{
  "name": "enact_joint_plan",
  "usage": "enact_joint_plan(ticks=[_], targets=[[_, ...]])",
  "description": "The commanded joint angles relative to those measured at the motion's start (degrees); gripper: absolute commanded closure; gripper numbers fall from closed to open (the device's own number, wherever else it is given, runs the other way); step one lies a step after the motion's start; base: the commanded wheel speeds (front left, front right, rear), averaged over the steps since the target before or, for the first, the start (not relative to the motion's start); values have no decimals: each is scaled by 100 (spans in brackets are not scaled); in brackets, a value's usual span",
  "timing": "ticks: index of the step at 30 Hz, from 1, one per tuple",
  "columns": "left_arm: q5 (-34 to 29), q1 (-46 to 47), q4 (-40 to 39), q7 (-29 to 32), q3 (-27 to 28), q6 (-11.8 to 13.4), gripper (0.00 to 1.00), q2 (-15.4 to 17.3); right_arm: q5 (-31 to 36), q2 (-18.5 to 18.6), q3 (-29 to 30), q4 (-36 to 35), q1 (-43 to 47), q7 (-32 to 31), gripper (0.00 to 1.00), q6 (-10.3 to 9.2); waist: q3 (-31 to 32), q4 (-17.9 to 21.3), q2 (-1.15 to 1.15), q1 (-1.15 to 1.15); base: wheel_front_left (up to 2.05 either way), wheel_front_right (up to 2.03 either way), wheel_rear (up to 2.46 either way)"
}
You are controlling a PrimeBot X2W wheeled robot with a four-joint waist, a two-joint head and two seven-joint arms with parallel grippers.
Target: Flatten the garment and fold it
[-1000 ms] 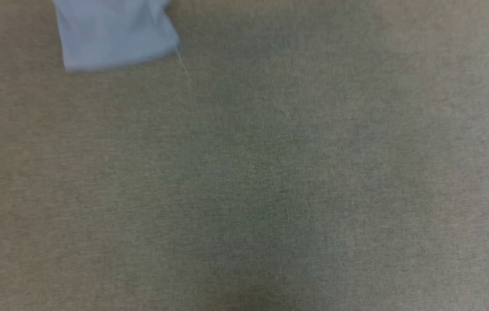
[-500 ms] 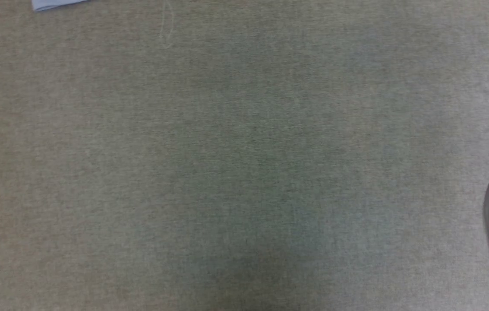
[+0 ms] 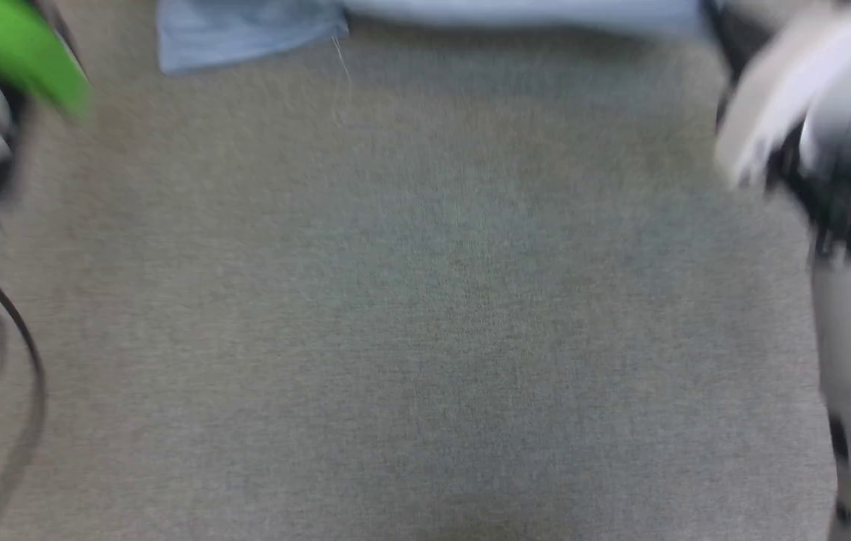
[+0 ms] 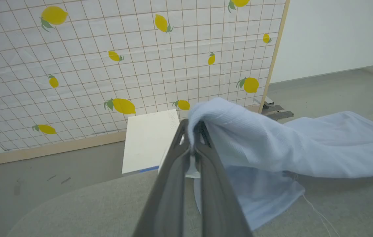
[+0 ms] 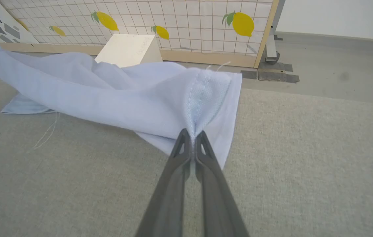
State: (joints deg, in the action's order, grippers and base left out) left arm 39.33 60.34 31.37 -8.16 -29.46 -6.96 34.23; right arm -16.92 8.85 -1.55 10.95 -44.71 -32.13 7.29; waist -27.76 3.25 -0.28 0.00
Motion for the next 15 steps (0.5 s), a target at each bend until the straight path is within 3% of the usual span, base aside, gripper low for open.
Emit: enact_joint_plan(ticks=[1,10,15], targets=[[148,-422,-17,-89,-13,72,100,-65,-102,84,-41,28,298,91,100,20,783,-150,28,0,0,0,0],[901,-3303,-563,-6,-220,609,100,-400,-700,502,-159,21,2357,434,100,20,1821,-211,28,0,0,0,0],[1360,-4571,-1117,362,-253,1006,100,-360,-842,702,-24,-113,3250,490,100,20,2115,-223,28,0,0,0,0]])
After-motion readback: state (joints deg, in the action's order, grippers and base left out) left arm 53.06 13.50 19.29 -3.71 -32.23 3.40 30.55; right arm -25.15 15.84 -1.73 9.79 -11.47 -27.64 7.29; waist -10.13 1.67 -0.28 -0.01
